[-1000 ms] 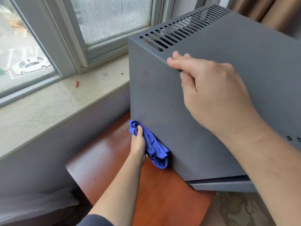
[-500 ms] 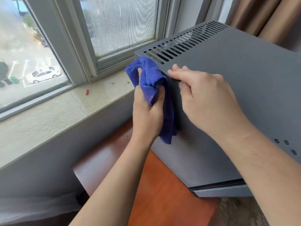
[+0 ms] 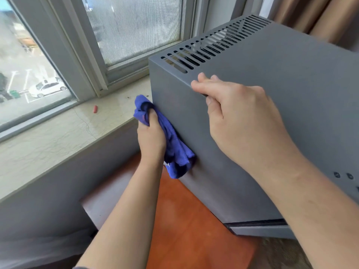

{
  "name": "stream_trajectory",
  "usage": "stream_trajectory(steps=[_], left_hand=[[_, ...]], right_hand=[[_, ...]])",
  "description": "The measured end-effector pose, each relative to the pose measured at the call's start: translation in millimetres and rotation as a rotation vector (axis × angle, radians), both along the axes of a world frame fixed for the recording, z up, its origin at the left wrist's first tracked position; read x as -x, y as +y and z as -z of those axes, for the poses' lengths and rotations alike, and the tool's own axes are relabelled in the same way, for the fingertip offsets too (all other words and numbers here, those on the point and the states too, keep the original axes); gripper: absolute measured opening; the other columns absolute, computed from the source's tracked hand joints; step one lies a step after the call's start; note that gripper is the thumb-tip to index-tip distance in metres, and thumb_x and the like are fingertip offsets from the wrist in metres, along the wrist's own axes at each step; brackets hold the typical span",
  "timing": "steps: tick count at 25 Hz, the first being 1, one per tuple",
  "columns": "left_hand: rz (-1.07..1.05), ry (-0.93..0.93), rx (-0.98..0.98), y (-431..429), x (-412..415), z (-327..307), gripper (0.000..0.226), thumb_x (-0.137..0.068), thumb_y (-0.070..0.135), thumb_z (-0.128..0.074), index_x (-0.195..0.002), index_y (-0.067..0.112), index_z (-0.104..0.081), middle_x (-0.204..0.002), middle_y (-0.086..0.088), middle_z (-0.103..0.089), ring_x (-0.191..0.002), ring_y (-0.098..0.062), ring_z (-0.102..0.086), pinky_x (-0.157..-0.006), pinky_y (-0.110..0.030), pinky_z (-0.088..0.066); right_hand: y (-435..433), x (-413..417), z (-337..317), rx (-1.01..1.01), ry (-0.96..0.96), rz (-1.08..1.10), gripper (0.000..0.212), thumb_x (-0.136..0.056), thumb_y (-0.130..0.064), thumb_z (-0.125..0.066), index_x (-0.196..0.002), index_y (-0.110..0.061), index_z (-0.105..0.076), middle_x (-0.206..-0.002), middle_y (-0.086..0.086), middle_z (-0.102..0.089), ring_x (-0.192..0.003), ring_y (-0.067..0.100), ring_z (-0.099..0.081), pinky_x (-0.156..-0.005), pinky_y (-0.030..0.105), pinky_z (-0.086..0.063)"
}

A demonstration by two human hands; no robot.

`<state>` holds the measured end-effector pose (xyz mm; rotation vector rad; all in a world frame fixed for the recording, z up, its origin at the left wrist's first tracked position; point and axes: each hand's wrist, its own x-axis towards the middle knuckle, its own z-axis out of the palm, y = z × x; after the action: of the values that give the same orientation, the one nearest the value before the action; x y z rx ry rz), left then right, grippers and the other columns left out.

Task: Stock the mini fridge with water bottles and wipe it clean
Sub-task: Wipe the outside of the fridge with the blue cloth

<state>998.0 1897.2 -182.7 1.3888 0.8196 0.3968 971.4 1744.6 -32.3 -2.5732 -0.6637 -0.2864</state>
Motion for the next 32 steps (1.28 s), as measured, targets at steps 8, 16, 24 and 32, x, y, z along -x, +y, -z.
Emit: stream_trajectory(steps=[8, 16, 24, 32], left_hand=[[0.005, -0.029, 0.072, -11.6, 9.5, 16.3, 0.025, -0.102, 0.039, -0.049, -0.113, 0.024, -0.065, -0.103, 0.01, -0.073, -0.099, -0.007, -0.069, -0.083, -0.026, -0.05], [0.227, -0.403, -0.29, -52.1, 47.8, -32.7, 0.046, -0.099, 0.02, -0.059, -0.143, 0.009, -0.048, -0.116, -0.005, -0.064, -0.109, -0.019, -0.064, -0.094, -0.041, -0.052], [0.291, -0.291, -0.228, -56.5, 54.8, -15.8, 0.038, -0.102, 0.03, -0.052, -0.138, 0.021, -0.049, -0.119, -0.005, -0.064, -0.114, -0.025, -0.063, -0.1, -0.052, -0.05], [0.188, -0.304, -0.208, -45.3, 40.6, -28.8, 0.047, -0.1, 0.043, -0.051, -0.141, 0.021, -0.051, -0.142, 0.0, -0.059, -0.136, -0.019, -0.052, -0.113, -0.048, -0.042]], right_hand=[[1.0, 0.6, 2.2, -0.017, -0.007, 0.005, 0.047, -0.097, 0.0, -0.05, -0.134, -0.026, -0.066, -0.144, -0.01, -0.059, -0.139, 0.006, -0.049, -0.102, 0.009, -0.029], [3.4, 4.1, 0.2, -0.055, -0.026, 0.014, 0.043, -0.097, -0.002, -0.049, -0.127, -0.024, -0.071, -0.14, -0.009, -0.063, -0.138, 0.007, -0.05, -0.1, 0.016, -0.034], [2.8, 3.2, -1.1, -0.041, 0.004, 0.029, 0.044, -0.099, -0.006, -0.05, -0.133, -0.028, -0.067, -0.142, -0.014, -0.06, -0.139, 0.0, -0.046, -0.102, 0.008, -0.029], [1.7, 3.5, -3.4, -0.033, 0.003, 0.01, 0.043, -0.1, -0.004, -0.05, -0.133, -0.026, -0.067, -0.142, -0.012, -0.06, -0.138, 0.001, -0.047, -0.103, 0.008, -0.028]])
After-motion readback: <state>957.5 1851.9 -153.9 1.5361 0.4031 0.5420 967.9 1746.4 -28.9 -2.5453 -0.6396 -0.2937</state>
